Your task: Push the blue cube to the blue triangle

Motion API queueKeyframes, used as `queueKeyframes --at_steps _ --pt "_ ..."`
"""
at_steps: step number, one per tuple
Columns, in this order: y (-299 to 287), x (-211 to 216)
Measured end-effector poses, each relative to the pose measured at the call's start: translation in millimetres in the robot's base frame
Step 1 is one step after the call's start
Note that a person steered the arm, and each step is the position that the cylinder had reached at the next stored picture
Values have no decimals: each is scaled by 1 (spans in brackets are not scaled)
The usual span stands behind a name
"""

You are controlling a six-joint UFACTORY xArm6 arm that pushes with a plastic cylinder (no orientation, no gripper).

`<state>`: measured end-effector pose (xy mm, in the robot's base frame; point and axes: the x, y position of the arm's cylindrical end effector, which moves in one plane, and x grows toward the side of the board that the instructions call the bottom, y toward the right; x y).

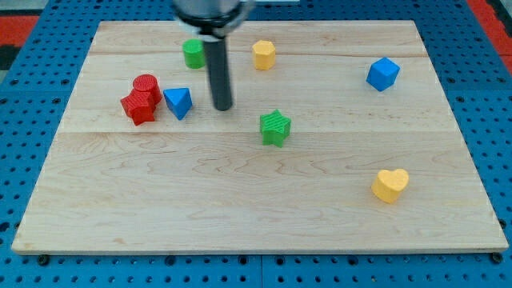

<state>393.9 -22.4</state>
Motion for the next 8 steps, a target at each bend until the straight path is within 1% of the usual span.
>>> queueKeyframes --at_steps 1,2,3,4,5,6,7,8 --pt "105 6" --pt "190 10" --pt "242 -4" --pt "267 -53" --pt "265 -79" --pt "188 -79" --pt "143 -76" --pt "204 -62"
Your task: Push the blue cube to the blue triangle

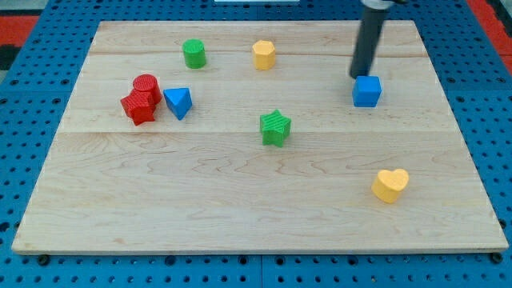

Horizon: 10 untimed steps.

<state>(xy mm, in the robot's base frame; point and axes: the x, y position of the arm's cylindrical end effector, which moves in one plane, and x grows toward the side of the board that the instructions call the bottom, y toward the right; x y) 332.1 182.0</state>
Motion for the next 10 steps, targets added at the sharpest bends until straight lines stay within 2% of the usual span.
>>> queueKeyframes --at_steps 1,2,6,10 --pt "34 17" --pt "12 40" --pt "-160 35" --pt "-220 22"
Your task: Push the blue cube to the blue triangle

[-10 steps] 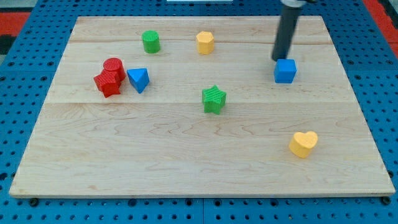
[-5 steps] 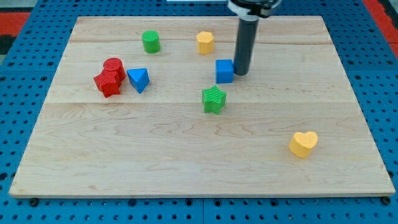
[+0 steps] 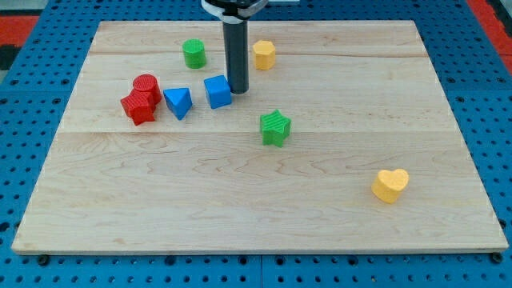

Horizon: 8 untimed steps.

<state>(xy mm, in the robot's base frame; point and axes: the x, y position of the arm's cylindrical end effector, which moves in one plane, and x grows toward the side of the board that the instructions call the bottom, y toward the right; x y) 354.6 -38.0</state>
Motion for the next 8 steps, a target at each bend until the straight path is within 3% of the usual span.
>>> queueKeyframes --at_steps 4,5,6,8 --pt "-62 -37" --pt "-15 -40" --pt "-2 -9" --pt "-82 -16"
